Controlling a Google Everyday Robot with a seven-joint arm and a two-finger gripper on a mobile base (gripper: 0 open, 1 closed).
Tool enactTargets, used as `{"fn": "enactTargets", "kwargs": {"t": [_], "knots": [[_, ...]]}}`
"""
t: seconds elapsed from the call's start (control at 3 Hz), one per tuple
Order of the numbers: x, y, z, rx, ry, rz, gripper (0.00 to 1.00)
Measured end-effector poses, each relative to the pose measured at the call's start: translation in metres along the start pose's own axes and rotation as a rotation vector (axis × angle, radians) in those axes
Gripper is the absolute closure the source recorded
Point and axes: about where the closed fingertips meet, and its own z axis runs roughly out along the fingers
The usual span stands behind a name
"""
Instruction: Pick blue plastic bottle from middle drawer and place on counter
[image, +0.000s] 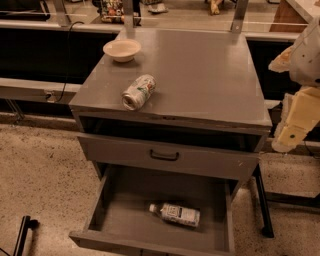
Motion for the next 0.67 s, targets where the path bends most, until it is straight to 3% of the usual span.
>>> {"fn": "enactTargets", "kwargs": {"t": [0.33,0.67], "knots": [[0.000,0.000,0.000,0.000,0.000,0.000,0.00],[-0.017,0.009,0.032,-0.008,-0.037,-0.018,0.00]]}}
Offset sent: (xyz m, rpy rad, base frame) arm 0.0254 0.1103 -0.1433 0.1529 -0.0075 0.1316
